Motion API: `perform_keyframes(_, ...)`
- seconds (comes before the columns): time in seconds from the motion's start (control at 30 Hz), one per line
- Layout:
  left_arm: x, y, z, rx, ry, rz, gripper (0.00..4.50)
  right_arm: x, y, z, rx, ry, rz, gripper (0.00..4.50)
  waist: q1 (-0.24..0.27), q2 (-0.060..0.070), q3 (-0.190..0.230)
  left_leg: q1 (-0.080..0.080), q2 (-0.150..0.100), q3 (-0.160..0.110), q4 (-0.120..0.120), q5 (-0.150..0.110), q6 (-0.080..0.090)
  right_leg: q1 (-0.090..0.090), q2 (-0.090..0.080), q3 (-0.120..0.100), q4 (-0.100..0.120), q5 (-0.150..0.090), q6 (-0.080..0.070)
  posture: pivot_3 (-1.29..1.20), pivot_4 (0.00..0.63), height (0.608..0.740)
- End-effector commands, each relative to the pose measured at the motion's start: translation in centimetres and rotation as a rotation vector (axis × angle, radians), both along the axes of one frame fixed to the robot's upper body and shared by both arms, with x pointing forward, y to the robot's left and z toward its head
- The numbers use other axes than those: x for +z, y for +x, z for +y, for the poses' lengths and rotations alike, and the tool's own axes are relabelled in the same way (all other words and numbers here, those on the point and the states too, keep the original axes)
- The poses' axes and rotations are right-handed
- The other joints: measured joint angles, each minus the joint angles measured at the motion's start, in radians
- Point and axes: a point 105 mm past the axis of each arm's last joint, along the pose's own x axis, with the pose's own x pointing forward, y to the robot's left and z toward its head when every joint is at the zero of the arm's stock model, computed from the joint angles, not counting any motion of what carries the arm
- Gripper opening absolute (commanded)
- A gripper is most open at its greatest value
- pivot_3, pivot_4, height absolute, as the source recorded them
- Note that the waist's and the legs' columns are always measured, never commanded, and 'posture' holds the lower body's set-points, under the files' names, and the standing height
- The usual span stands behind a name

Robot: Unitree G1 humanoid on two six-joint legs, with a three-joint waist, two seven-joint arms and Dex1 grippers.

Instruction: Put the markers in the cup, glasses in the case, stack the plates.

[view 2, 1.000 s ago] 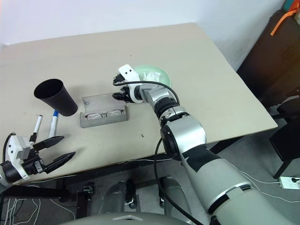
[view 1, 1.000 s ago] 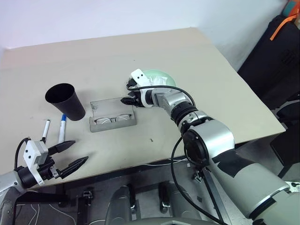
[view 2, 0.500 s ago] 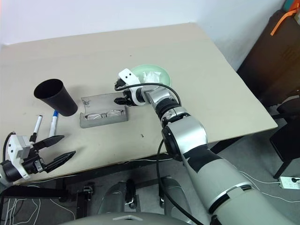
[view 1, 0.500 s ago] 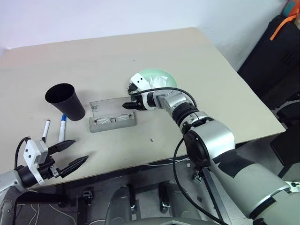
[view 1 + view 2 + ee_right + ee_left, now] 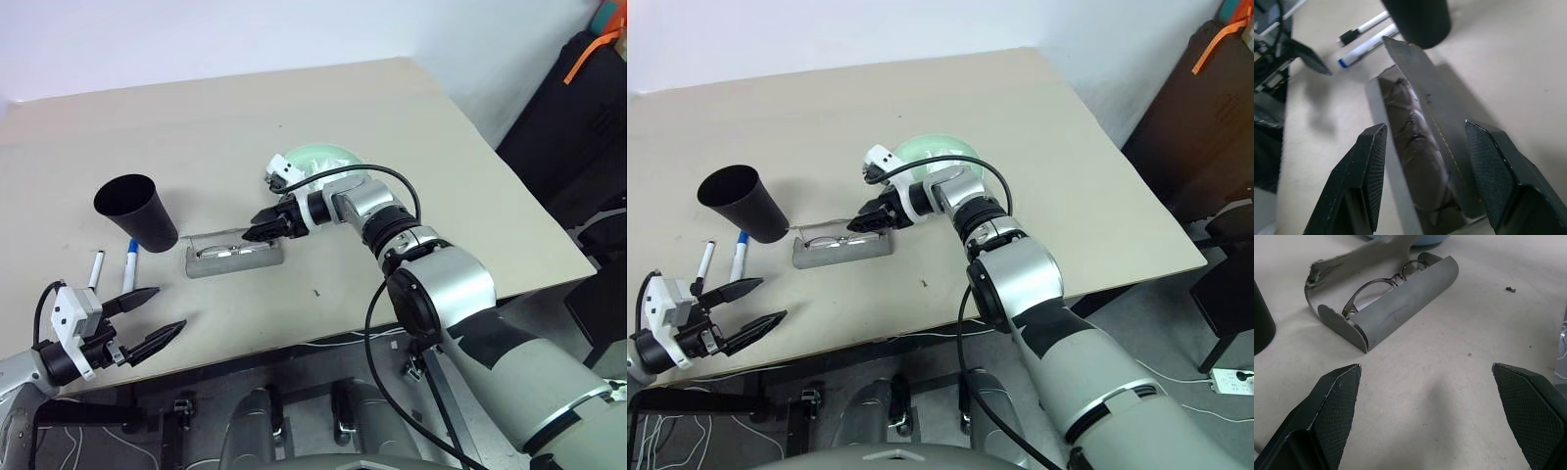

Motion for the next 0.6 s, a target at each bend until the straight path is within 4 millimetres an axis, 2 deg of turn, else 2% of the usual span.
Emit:
perform_keyframes(0.03,0.7,-0.1,0.9,0.014,0.031,-0.016,4.5,0.0,-0.6,0.5,0.05,0.005,-0.018,2.64,0.0,0.0,0.0,0.0,0.0,0.0,0.0,0.0,0.0,0.0,0.0,0.0,0.0,0.0,0.0,0.0,0.15,0.74)
perform_keyframes(0.17,1.0,0.0,1.4,0.022,0.036,-0.023,4.5,-1.5,-1.0,0.5,0.056,-0.028,-0.008,2.64,0.0,0.0,0.0,0.0,0.0,0.0,0.0,0.0,0.0,-0.001,0.0,0.0,0.0,0.0,0.0,0.0,0.15,0.74)
perform_keyframes(0.33,1.3,0.4,1.7,0.037,0.023,-0.038,4.5,-1.8,-1.5,0.7,0.085,-0.011,-0.024,2.64,0.0,0.0,0.0,0.0,0.0,0.0,-0.002,0.0,0.0,-0.002,-0.001,0.0,0.0,0.0,-0.001,0.0,0.15,0.74)
perform_keyframes(0.4,1.7,0.7,1.6,0.048,-0.006,-0.056,4.5,-0.6,-1.3,0.6,0.074,0.066,-0.047,2.64,0.0,0.0,0.0,0.0,0.0,0.0,-0.002,0.0,0.0,-0.002,-0.001,0.0,0.0,0.0,-0.001,0.0,0.15,0.74)
perform_keyframes(0.5,2.0,1.0,1.5,0.057,-0.036,-0.069,4.5,2.6,-1.2,-0.3,0.078,0.222,-0.073,2.64,0.0,0.0,0.0,-0.001,0.0,0.0,-0.002,0.0,0.0,-0.002,-0.001,0.0,0.0,0.0,-0.001,0.0,0.15,0.74)
perform_keyframes(0.6,2.4,1.1,1.4,0.071,-0.075,-0.081,4.5,5.9,-2.1,-2.5,0.082,0.385,-0.172,2.64,0.005,0.0,0.0,-0.001,0.0,0.0,-0.002,0.0,0.0,-0.002,-0.001,0.0,0.0,0.0,0.0,0.0,0.15,0.74)
